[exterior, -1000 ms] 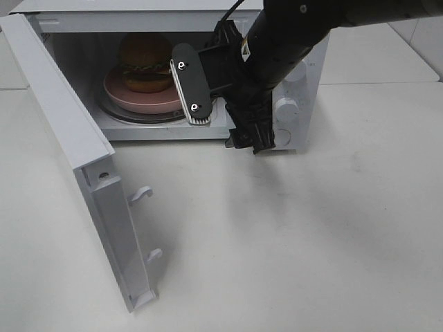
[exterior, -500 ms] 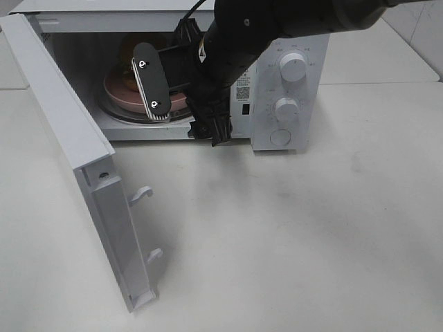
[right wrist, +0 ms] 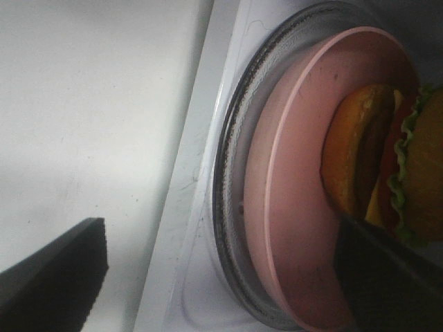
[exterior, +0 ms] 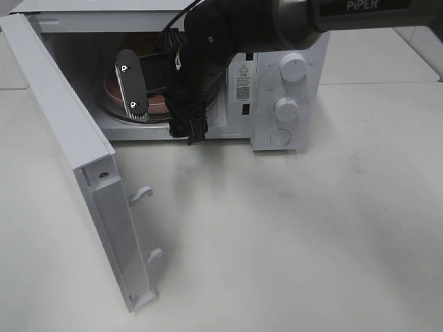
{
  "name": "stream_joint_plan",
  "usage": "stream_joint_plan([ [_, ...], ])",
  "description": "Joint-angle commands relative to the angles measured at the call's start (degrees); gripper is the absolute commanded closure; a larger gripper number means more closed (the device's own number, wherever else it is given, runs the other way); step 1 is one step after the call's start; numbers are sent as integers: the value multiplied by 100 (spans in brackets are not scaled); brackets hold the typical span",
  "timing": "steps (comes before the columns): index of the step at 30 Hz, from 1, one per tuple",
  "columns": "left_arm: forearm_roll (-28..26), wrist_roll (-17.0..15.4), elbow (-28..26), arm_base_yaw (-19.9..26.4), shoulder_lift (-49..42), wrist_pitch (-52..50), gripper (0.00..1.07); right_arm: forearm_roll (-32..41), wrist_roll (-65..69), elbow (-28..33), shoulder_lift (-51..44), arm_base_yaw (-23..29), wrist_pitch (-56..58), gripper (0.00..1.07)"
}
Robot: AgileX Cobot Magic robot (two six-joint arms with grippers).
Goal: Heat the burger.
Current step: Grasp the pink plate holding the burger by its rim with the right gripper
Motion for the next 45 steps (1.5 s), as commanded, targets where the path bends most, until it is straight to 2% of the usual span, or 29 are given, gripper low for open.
stream_joint_plan([
  [1,6,-29,0,29,-34,-86,6,-34,97,-315,218,6,166,24],
  [5,6,-29,0,29,-34,-86,6,-17,166,-550,413,6,206,25],
  [13,6,-29,0,29,-34,-86,6,-17,602,-1679,1157,-6,653,27],
  [16,6,-29,0,29,-34,-86,6,-17,636,-1799,1215,-6,688,27],
  [18,6,-29,0,29,-34,-86,6,-17,670,-2097,1375,-6,756,29],
  [33,6,-29,0,29,-34,-86,6,17,739,-2263,1644,-74,693,31],
  [36,6,-29,0,29,-34,-86,6,29,756,-2263,1707,-74,579,36],
  [38,6,-29,0,29,-34,-86,6,40,854,-2263,1759,-74,493,47],
  [39,6,-29,0,29,-34,-86,6,40,854,-2263,1759,-74,493,47],
  [40,6,-29,0,29,-34,-86,6,46,882,-2263,1770,-74,441,56],
  [41,6,-29,0,29,-34,-86,6,46,882,-2263,1776,-74,430,60],
  [42,6,-29,0,29,-34,-86,6,46,882,-2263,1776,-74,430,60],
  [43,6,-29,0,29,-34,-86,6,52,882,-2263,1805,-74,378,72],
  [44,6,-29,0,29,-34,-86,6,52,882,-2263,1822,-74,378,77],
  [45,6,-29,0,29,-34,-86,6,52,882,-2263,1822,-74,378,77],
])
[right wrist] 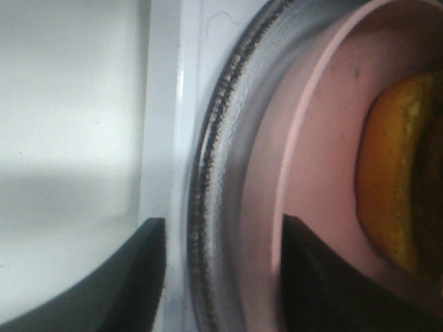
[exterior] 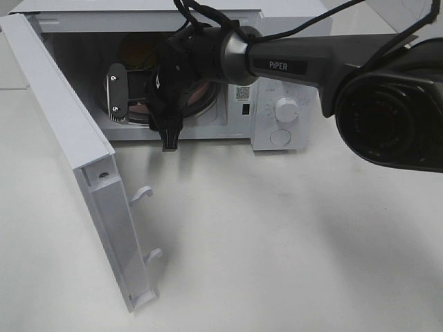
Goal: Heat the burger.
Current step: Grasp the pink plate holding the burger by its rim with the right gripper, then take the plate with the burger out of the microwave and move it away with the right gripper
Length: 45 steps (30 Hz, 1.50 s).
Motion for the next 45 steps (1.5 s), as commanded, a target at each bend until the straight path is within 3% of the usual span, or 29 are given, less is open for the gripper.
stream_joint_plan([
  [1,6,-29,0,29,-34,-86,6,46,74,-29,34,-6,-160,88],
  [3,6,-29,0,29,-34,-86,6,69,74,-29,34,-6,-189,94],
  [4,6,-29,0,29,-34,-86,6,86,74,-29,34,-6,-258,105],
  [6,6,-29,0,29,-34,-86,6,86,74,-29,34,-6,-281,107],
  [27,6,-29,0,29,-34,-86,6,309,-613,0,-229,11,275,107],
  [38,6,-29,0,29,-34,-86,6,498,-1432,1123,-1003,11,-246,107],
  [40,6,-29,0,29,-34,-86,6,521,-1702,1564,-1306,11,-584,107],
  [43,6,-29,0,29,-34,-86,6,533,-1770,1696,-1387,11,-676,107],
  [45,6,-29,0,29,-34,-86,6,533,-2028,2252,-1707,11,-1060,107],
])
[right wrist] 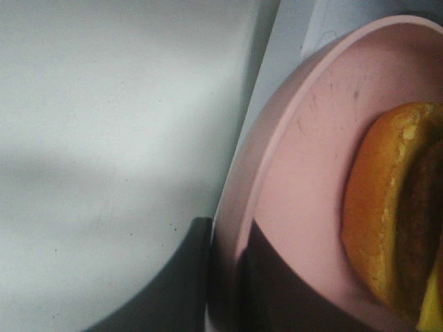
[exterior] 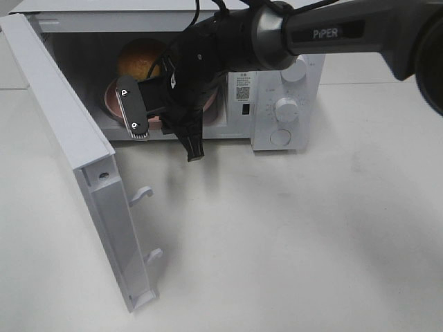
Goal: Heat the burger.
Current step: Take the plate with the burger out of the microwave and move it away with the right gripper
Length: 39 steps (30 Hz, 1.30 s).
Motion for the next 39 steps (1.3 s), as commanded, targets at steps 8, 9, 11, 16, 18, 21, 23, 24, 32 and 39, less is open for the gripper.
stream_joint_plan([
  [8,6,-29,0,29,-34,-86,6,-29,-957,1117,-888,11,-1077,107],
  [9,6,-29,0,29,-34,-86,6,-29,-957,1117,-888,11,-1077,107],
  [11,6,-29,0,29,-34,-86,6,138,-1312,1490,-1146,11,-1209,107],
  [16,6,-29,0,29,-34,-86,6,424,-1770,1770,-1381,-6,-1197,107],
  [18,6,-29,0,29,-34,-86,6,619,-2017,1891,-1478,-6,-1169,107],
  [21,6,-29,0,29,-34,-86,6,934,-2326,2057,-1633,-6,-1169,107],
  [23,6,-29,0,29,-34,-86,6,1163,-2527,2189,-1742,-6,-1163,107],
  [24,6,-29,0,29,-34,-86,6,1255,-2578,2235,-1788,-6,-1152,107],
  [32,6,-29,0,29,-34,-86,6,1788,-2899,2836,-2206,-6,-1140,107],
  [39,6,-29,0,29,-34,-86,6,2034,-3111,3541,-2773,-6,-1157,107],
])
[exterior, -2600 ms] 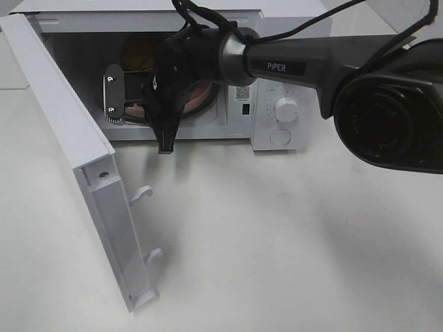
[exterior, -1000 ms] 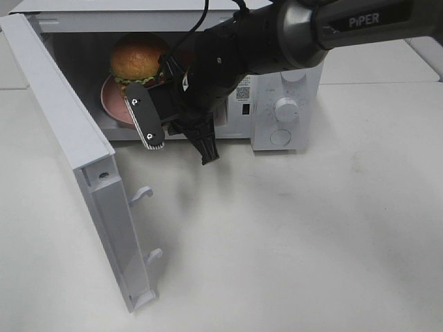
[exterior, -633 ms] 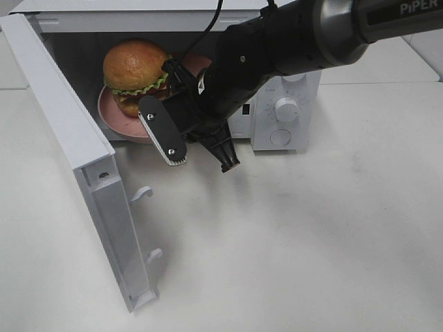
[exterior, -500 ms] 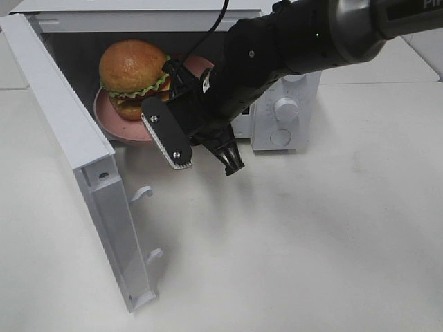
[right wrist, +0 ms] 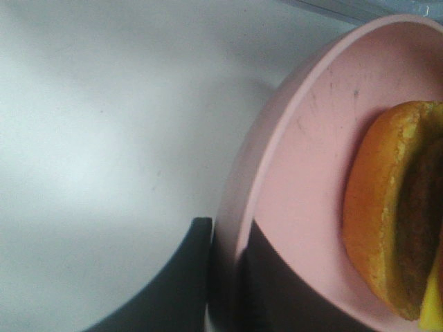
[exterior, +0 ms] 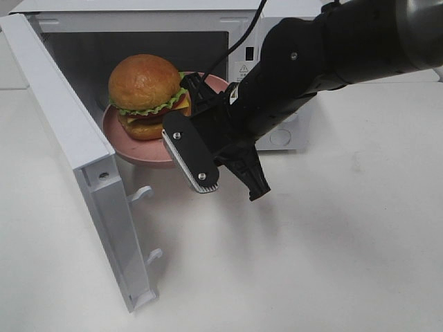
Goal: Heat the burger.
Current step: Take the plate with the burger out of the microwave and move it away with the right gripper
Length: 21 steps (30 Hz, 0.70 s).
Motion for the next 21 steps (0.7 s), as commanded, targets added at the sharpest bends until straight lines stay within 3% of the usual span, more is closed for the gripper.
stream_joint_plan([
  [1,6,-29,0,29,-34,-86,6,109,-138,143,-338,-6,-355,107],
  [21,6,-29,0,29,-34,-86,6,92,-138,1919,-1971,-6,-390,107],
])
